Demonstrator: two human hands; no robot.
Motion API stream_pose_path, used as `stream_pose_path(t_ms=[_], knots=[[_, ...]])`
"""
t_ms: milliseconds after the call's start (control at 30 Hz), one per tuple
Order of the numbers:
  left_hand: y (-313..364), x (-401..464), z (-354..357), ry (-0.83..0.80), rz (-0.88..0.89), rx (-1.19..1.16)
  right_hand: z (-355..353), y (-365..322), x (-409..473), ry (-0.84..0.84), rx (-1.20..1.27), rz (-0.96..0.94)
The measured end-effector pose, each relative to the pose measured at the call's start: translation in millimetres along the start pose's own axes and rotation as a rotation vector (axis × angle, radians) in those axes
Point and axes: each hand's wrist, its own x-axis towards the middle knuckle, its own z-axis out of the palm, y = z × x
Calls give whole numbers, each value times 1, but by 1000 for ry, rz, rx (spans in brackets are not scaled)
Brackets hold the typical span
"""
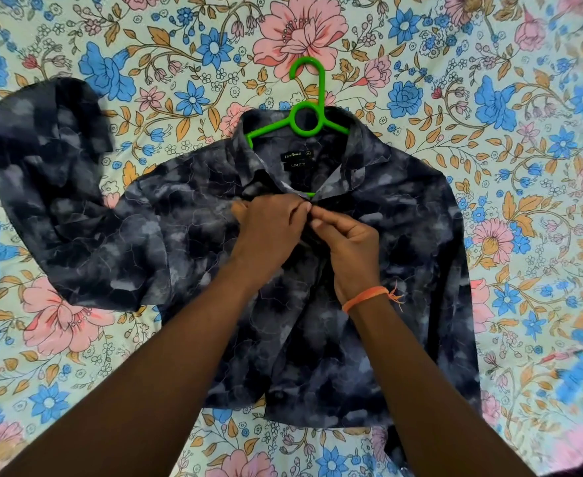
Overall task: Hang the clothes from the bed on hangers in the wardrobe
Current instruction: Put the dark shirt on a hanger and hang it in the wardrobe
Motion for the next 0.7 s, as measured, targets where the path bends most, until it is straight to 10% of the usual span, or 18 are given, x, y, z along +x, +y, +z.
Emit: stream_pose_path(t_ms=[567,700], knots=[[-1,-4,8,44,-266,-224,15,-3,11,176,-623,-306],[-2,-2,8,18,-375,-440,17,-5,14,160,-434,-127]])
